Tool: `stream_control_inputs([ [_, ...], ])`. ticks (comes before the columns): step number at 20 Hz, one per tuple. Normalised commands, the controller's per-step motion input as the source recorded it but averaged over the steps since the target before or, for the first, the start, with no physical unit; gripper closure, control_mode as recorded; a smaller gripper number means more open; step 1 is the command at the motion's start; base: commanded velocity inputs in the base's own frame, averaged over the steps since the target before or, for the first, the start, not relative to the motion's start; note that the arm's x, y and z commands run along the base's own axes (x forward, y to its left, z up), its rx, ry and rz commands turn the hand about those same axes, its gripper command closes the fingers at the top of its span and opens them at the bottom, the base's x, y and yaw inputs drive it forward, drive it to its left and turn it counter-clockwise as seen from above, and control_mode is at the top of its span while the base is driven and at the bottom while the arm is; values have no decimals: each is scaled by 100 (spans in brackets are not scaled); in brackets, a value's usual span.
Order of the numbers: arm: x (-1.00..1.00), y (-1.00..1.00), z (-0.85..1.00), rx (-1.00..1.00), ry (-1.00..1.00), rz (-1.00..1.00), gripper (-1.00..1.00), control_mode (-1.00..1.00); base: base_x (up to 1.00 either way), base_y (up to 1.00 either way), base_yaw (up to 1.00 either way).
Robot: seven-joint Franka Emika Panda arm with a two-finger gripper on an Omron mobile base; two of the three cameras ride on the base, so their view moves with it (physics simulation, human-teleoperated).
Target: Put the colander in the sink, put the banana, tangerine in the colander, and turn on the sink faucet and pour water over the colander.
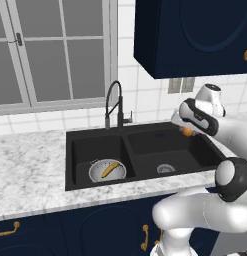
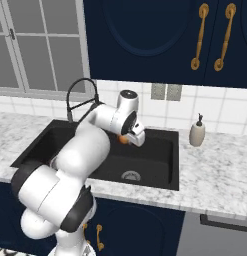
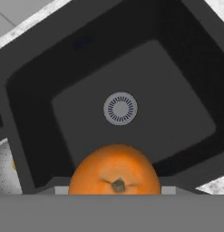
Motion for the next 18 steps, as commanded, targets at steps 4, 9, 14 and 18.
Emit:
stream_control_inputs([
  [4,0,100,0,0,-2,16,100,-100,0,0,0],
  [9,0,100,0,0,-2,17,100,-100,0,0,0],
  [14,0,100,0,-3,-7,17,100,-100,0,0,0],
  [18,-7,100,-1,-16,-10,25,100,-100,0,0,0],
])
